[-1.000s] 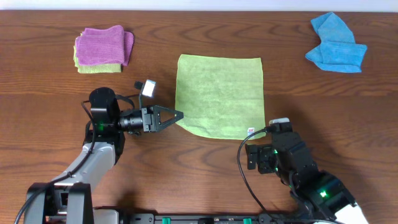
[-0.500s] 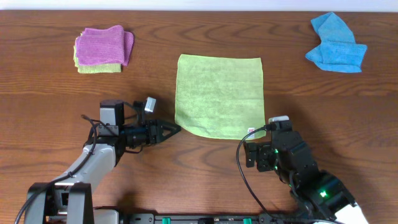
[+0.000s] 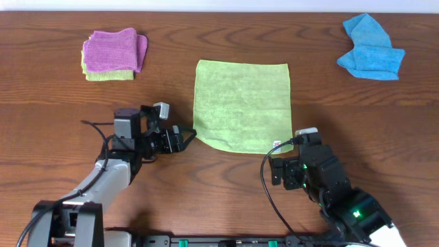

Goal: Fold the cloth

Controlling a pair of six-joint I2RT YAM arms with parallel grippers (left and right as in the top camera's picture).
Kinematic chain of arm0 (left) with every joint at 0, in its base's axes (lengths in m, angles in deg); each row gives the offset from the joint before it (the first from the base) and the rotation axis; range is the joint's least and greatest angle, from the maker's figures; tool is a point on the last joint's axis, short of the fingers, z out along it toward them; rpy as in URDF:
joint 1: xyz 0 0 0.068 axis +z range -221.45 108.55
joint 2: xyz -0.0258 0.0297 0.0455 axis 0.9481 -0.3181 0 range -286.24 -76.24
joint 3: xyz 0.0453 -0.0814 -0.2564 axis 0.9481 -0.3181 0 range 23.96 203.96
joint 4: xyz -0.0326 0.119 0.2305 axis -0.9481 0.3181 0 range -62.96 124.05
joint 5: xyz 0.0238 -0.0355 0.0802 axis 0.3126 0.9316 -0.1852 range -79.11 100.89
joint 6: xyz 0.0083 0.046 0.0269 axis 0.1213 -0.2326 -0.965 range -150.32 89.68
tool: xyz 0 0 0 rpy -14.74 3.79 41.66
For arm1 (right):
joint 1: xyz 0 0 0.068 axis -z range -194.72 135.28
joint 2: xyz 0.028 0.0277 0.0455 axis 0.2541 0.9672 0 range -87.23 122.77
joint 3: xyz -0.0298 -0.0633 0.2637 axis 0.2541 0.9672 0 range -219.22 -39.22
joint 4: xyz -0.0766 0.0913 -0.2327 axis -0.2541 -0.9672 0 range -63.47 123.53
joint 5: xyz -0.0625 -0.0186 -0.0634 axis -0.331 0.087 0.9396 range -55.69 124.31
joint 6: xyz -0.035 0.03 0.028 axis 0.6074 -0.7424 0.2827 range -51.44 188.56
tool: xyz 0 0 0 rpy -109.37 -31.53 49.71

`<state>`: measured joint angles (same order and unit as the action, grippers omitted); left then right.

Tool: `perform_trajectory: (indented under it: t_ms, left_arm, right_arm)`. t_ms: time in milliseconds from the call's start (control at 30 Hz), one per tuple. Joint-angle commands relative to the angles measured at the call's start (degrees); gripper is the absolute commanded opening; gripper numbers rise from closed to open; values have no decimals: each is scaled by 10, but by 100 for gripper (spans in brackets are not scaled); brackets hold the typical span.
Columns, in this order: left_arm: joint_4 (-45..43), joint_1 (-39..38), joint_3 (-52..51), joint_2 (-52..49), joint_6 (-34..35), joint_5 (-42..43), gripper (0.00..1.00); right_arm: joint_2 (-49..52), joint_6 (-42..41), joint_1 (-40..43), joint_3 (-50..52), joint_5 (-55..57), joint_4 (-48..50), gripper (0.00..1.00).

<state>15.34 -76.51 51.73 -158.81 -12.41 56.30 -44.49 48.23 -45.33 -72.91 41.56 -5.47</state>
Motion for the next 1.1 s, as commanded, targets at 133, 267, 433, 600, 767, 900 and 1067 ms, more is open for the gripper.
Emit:
perform_trajectory:
  t_ms: [133, 267, 433, 600, 767, 900, 1067]
  left_arm:
    - [-59, -17, 7, -52, 14, -34, 77]
    - [-84, -17, 8, -82, 14, -34, 77]
    - [-116, -17, 18, -122, 19, -31, 77]
    - [-164, -18, 29, -148, 43, -22, 77]
    - [-173, -23, 47, -173, 54, -3, 78]
    - [-182, -37, 61, -188, 70, 16, 78]
    - [-190, -49, 71, -198, 85, 40, 79]
  right_arm:
    - [-1, 12, 3, -8, 0, 0, 99]
    - [-1, 12, 3, -8, 0, 0, 99]
    - [-1, 12, 3, -8, 0, -1, 99]
    - [-1, 12, 3, -8, 0, -2, 99]
    - [-1, 17, 3, -8, 0, -2, 99]
    - [0, 20, 7, -8, 2, -2, 99]
    - [1, 20, 25, -8, 2, -2, 99]
